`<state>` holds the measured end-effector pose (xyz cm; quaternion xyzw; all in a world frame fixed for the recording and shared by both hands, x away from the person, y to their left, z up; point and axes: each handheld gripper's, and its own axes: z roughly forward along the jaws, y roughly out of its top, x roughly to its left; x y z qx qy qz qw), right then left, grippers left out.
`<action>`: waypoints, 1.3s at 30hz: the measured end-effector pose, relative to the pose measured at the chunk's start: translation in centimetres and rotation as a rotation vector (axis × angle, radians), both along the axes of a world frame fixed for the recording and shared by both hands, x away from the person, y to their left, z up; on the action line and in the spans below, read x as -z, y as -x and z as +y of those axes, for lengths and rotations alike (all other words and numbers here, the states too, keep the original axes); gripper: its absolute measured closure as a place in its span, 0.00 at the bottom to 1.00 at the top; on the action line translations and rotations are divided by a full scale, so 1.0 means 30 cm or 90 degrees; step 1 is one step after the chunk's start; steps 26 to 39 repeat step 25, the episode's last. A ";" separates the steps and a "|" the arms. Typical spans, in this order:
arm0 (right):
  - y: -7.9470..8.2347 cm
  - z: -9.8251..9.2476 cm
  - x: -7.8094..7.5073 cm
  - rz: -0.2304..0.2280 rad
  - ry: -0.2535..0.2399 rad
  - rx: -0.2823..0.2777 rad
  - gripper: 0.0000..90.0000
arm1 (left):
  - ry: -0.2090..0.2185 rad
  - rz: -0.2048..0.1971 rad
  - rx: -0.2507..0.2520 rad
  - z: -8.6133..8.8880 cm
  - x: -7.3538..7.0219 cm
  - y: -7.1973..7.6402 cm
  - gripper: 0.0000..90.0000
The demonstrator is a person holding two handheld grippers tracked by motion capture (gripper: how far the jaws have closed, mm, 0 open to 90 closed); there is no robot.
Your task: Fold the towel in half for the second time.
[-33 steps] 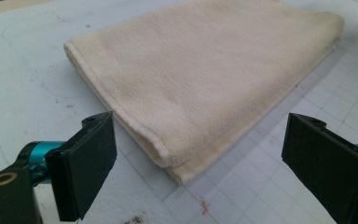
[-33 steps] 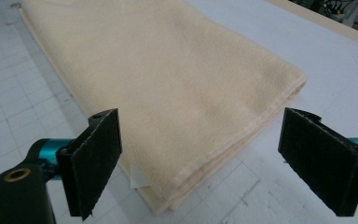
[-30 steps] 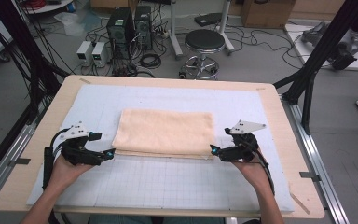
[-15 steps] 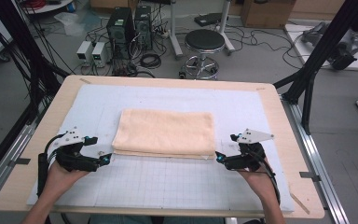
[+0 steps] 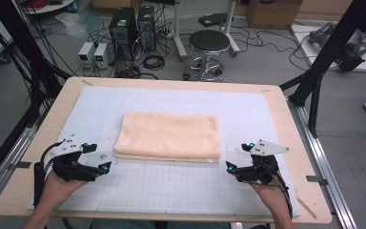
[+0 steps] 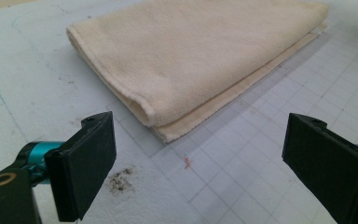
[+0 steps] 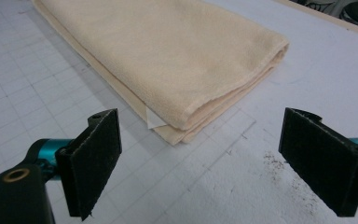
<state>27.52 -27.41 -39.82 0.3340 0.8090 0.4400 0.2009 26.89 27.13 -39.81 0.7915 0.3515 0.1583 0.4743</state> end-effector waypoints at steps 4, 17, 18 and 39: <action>0.018 -0.016 -0.001 -0.003 -0.002 0.010 0.14 | -0.006 -0.003 0.001 -0.003 0.000 0.017 0.11; 0.054 -0.039 0.015 -0.007 -0.005 0.022 0.14 | -0.017 -0.005 0.004 0.000 0.006 0.061 0.11; 0.054 -0.039 0.016 -0.007 -0.004 0.022 0.14 | -0.015 -0.005 0.002 0.001 0.007 0.060 0.11; 0.050 -0.022 0.019 -0.008 0.007 0.014 0.14 | -0.024 -0.005 0.001 0.006 0.015 0.060 0.11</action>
